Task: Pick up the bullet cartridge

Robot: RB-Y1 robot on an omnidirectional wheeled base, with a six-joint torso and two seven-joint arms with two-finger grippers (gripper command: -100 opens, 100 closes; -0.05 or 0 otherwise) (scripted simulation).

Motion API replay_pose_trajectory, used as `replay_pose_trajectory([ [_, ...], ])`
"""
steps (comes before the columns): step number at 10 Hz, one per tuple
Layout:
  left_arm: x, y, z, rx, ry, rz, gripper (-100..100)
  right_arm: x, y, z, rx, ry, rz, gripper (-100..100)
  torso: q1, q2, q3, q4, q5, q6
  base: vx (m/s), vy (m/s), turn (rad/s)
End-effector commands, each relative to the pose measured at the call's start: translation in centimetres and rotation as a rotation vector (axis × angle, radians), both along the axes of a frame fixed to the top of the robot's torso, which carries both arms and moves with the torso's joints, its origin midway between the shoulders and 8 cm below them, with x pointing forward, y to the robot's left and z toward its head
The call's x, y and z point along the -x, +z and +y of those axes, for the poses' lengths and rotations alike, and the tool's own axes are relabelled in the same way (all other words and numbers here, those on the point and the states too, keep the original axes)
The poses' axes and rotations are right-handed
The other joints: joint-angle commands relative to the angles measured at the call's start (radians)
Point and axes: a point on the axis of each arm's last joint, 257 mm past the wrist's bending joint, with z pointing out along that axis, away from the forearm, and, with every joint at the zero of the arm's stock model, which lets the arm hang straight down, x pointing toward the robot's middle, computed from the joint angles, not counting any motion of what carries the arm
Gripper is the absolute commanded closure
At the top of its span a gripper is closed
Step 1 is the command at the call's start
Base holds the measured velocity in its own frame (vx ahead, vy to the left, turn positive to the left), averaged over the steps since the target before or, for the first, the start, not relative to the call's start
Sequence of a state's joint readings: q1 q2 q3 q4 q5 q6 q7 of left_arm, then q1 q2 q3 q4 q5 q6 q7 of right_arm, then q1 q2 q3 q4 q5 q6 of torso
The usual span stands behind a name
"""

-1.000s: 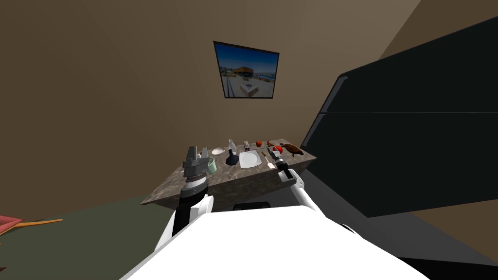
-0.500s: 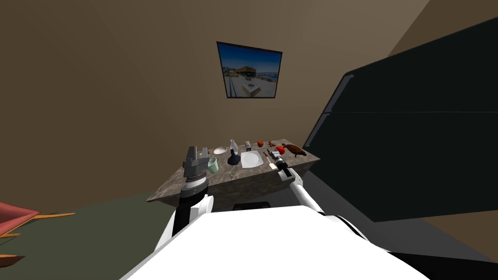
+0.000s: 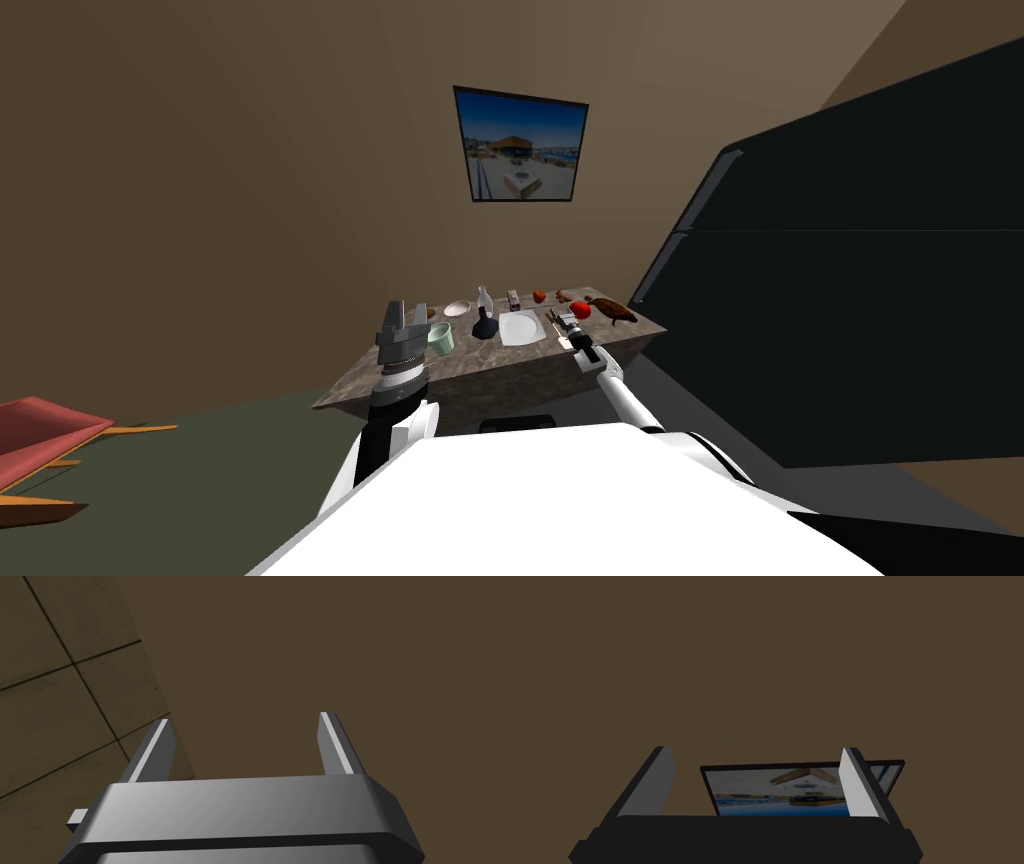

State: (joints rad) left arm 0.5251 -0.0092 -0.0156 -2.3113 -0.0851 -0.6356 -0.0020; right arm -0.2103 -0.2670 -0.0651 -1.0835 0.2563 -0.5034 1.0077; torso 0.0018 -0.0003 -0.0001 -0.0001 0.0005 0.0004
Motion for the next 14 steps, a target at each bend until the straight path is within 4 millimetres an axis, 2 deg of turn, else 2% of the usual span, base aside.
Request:
replay_pose_trajectory([
  [1, 0.0, 0.0, 0.0, 0.0, 0.0, 0.0, 0, -0.6, -0.5, -0.7, 0.045, -0.013, 0.012, -100, 0.0, 0.0, 0.0, 0.0, 0.0, 0.0, 0.008, 0.03, 0.058],
  [2, 0.0, 0.0, 0.0, 0.0, 0.0, 0.0, 0, -0.5, -1.6, -1.0, 0.044, -0.018, 0.035, -100, 0.0, 0.0, 0.0, 0.0, 0.0, 0.0, 0.008, 0.023, 0.033],
  [6, 0.0, 0.0, 0.0, 0.0, 0.0, 0.0, 0, -1.0, -3.6, -2.6, 0.11, -0.045, 0.083, -100, 0.0, 0.0, 0.0, 0.0, 0.0, 0.0, 0.006, 0.026, 0.046],
  [10, 0.0, 0.0, 0.0, 0.0, 0.0, 0.0, 0, -1.1, -7.1, -5.9, 0.213, -0.09, 0.172, -100, 0.001, 0.0, 0.0, 0.0, 0.0, 0.0, 0.011, 0.038, 0.08],
  [14, 0.0, 0.0, 0.0, 0.0, 0.0, 0.0, 0, -0.8, -8.5, -7.4, 0.249, -0.108, 0.211, -100, 0.0, 0.0, 0.0, 0.0, 0.0, 0.0, 0.008, 0.026, 0.037],
])
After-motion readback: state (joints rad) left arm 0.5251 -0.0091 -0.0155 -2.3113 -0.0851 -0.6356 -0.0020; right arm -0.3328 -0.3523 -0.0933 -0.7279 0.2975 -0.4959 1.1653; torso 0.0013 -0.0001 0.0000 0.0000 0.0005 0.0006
